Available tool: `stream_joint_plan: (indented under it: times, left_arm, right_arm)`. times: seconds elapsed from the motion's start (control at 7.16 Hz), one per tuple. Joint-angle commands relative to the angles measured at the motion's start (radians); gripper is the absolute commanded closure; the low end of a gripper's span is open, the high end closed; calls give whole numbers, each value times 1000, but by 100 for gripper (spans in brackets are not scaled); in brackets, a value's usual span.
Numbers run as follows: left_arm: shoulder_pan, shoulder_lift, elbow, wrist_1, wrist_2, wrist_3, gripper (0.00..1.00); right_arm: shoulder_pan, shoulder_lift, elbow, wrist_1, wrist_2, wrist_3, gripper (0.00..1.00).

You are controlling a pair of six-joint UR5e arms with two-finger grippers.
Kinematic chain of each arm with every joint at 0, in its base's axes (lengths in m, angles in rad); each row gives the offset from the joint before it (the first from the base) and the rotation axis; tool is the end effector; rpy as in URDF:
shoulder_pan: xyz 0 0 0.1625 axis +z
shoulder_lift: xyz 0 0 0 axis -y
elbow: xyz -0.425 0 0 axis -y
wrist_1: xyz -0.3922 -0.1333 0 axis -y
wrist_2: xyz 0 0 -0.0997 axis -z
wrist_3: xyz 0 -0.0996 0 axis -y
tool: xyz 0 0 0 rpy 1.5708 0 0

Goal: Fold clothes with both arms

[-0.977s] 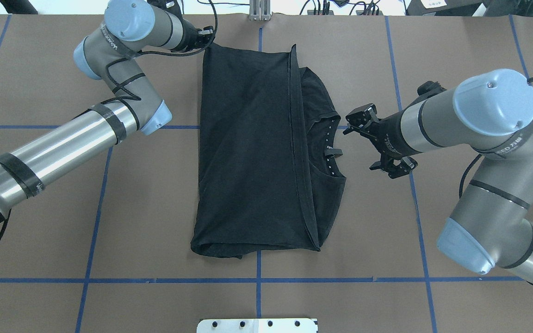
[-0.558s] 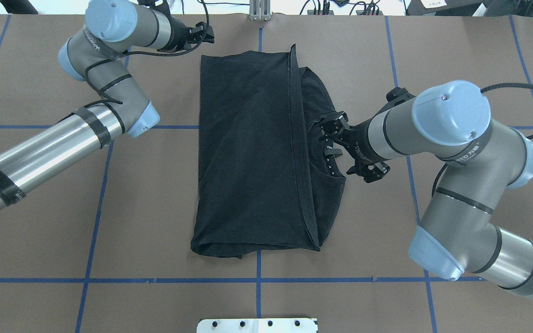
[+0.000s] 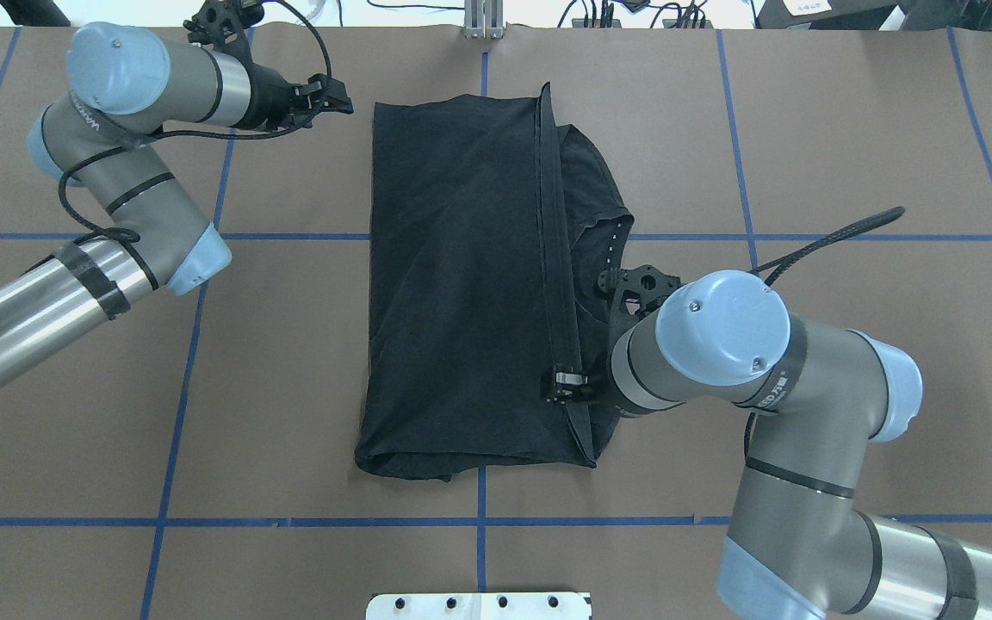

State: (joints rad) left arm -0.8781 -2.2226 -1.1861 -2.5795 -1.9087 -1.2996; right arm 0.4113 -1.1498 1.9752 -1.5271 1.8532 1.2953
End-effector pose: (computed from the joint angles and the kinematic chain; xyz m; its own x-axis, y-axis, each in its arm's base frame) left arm 0.4050 -0.6450 0.3288 0.3191 0.0112 -0.9477 0.4546 0.8756 0.1635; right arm -0.4868 -0.3275 0.2478 0.6208 -0.0143 0.7839 -0.0208 0.9992 0.0347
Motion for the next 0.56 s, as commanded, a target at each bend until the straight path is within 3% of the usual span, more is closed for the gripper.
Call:
stream_joint_plan:
  times: [0.0,0.14,0.42]
  left_arm:
    - [-7,181,-234,75,-47,0,25]
    - [-7,222,-357,188,-47,0,25]
    - [-7,231,-408,280,-47,0,25]
  right_arm:
    - [-37,65,-22,-181,-12,-433,40]
    - [-37,96,-77,-189,-14,-558,46]
    - [-70,142,-168,-194,-64,-631,61]
